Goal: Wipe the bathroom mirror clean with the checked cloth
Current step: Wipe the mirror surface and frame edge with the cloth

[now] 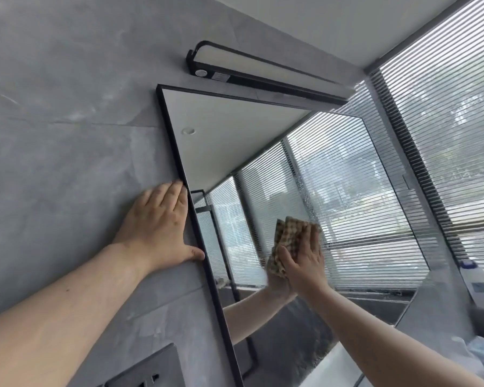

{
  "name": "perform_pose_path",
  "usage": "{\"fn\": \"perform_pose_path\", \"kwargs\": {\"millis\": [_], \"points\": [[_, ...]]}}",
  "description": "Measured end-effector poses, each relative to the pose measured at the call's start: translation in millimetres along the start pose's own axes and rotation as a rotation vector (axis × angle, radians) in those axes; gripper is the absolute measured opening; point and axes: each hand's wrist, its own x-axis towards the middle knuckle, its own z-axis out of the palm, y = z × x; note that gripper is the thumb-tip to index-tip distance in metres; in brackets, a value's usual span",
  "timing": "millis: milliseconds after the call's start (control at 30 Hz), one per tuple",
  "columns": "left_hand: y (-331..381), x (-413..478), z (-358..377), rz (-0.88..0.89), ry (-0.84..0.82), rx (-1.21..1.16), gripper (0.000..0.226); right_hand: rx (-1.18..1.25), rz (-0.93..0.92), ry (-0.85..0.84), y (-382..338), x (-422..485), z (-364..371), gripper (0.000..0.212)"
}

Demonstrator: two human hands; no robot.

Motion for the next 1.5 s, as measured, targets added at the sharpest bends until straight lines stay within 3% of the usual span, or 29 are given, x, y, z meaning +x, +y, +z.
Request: {"fn": "perform_pose_path", "kwargs": {"millis": [200,467,700,867,1100,1267,1367,1500], "points": [[-19.1,24.5,-3.2,-0.043,0.011,0.027,0.144,-0.034,0.014,0.068,-16.7,35.6,10.3,0.083],[-21.4,27.6,17.1,0.016,0.149,-0.052,0.134,0.055,-0.053,0.121,-44.5,154.9,-26.1,0.089],[-21.4,28.4,19.7,-0.002,0.165,-0.05,0.137,0.081,-0.047,0.199,-46.2,231.1,-37.6,0.077],[-21.9,27.7,19.2,0.004,0.154,-0.04,0.137,0.029,-0.24,0.168,-65.0,196.2,-35.3,0.075],[-21.5,25.0,6.6,-0.036,0.072,-0.068,0.143,-0.132,-0.728,0.069,-124.3,95.8,-16.5,0.065],[-20.1,23.5,5.8,-0.025,0.079,-0.106,0.137,-0.305,-1.029,-0.028,-109.5,36.6,-7.2,0.063],[-20.2,23.7,7.4,-0.021,0.077,-0.12,0.137,-0.255,-1.032,-0.07,-106.6,27.6,-7.4,0.062],[-19.8,23.5,8.2,-0.014,0.078,-0.126,0.135,-0.115,-0.878,0.029,-140.6,70.8,-13.4,0.06]]}}
